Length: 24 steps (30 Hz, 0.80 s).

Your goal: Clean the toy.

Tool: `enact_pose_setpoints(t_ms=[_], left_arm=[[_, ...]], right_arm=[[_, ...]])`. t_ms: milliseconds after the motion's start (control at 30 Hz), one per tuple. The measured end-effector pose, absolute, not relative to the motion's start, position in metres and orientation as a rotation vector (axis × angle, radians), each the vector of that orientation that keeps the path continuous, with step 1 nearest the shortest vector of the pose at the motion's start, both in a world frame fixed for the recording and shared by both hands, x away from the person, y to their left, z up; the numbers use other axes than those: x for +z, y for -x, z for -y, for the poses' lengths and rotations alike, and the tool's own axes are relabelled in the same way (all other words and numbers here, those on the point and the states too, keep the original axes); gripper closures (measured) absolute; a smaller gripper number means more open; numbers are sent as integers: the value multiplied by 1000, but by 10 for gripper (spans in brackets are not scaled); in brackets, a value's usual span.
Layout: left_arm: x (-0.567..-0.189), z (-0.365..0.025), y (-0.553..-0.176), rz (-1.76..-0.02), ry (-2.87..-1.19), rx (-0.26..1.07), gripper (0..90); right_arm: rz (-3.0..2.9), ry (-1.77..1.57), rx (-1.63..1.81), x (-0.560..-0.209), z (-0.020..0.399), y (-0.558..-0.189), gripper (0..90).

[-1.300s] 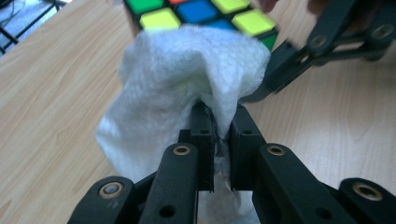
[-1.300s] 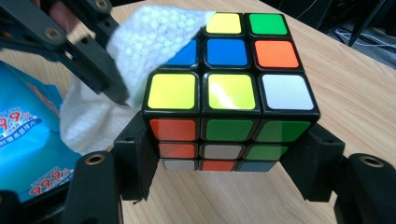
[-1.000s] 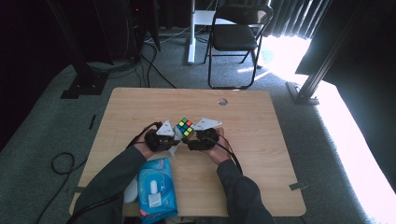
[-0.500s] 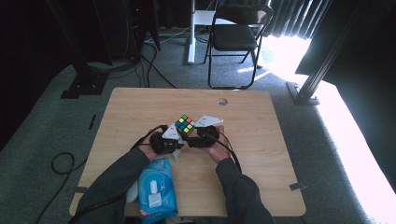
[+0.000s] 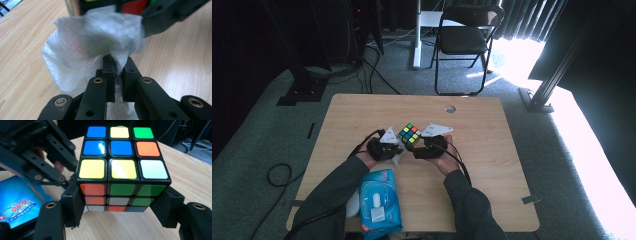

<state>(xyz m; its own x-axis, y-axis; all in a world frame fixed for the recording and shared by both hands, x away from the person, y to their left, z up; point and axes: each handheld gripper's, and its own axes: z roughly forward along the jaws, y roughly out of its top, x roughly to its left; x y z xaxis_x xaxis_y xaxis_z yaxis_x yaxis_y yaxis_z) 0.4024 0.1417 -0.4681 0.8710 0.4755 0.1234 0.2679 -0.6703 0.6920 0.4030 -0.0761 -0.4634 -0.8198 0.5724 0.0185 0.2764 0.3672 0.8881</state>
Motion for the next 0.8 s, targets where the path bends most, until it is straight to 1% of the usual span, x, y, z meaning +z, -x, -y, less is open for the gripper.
enact_pose_setpoints(t_ms=[400, 800], left_arm=[[-471, -151, -410, -612, -2294, 392, 836], [-467, -144, -403, -549, -2290, 388, 835]], right_arm=[[-2387, -700, 1448, -462, 69, -400, 343], [-2367, -739, 1455, -460, 68, -405, 343]])
